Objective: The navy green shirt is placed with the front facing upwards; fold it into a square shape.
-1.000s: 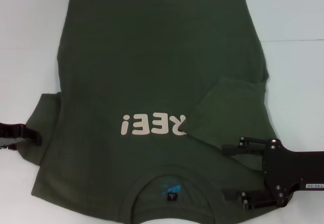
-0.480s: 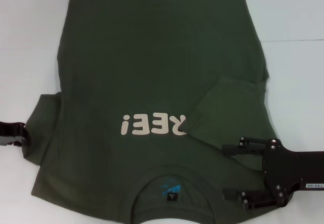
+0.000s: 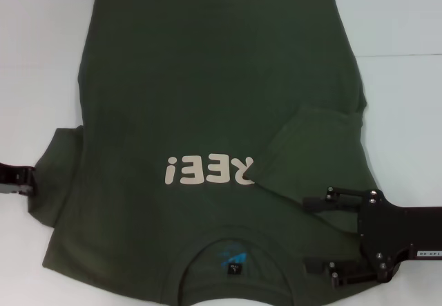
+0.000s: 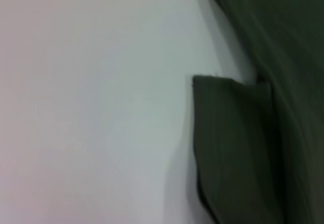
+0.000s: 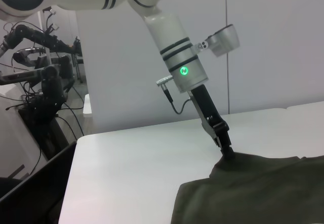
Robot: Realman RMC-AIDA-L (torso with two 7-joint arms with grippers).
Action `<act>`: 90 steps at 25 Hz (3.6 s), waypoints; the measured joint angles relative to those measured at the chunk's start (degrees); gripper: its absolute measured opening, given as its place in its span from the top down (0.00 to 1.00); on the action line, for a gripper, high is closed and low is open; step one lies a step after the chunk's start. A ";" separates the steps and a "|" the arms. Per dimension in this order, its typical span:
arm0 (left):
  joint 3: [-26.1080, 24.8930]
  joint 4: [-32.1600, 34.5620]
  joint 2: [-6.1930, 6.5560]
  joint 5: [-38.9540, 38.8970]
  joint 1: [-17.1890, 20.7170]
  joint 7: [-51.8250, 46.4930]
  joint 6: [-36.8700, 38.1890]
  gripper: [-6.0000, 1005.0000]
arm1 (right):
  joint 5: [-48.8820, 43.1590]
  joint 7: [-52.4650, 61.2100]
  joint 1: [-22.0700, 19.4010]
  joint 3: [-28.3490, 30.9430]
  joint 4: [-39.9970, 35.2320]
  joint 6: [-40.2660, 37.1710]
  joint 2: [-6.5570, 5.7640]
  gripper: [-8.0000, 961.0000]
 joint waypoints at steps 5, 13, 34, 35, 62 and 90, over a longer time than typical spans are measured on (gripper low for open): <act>1.79 5.71 -0.15 0.05 2.50 -0.01 -0.93 0.96 | 0.00 0.12 0.00 0.12 0.00 0.00 0.00 0.11; 1.51 7.90 -0.11 0.14 4.68 0.26 -5.21 0.95 | 0.00 0.22 -0.11 0.40 0.72 0.00 0.07 0.11; 2.64 8.09 -0.23 0.14 5.00 4.52 -15.39 0.91 | 0.20 0.88 0.10 0.00 1.60 0.80 0.16 0.12; 2.60 8.07 -0.22 0.14 5.04 4.52 -15.65 0.91 | 0.22 0.88 0.15 0.00 1.62 0.80 0.16 0.12; 15.51 4.99 -5.01 -20.06 1.55 0.19 -7.92 0.87 | 0.08 1.41 0.75 0.12 2.47 1.23 0.01 0.13; 11.32 -2.92 -4.03 -26.60 -1.09 3.59 -10.72 0.69 | 0.45 5.21 0.24 0.55 1.25 0.15 -0.31 0.14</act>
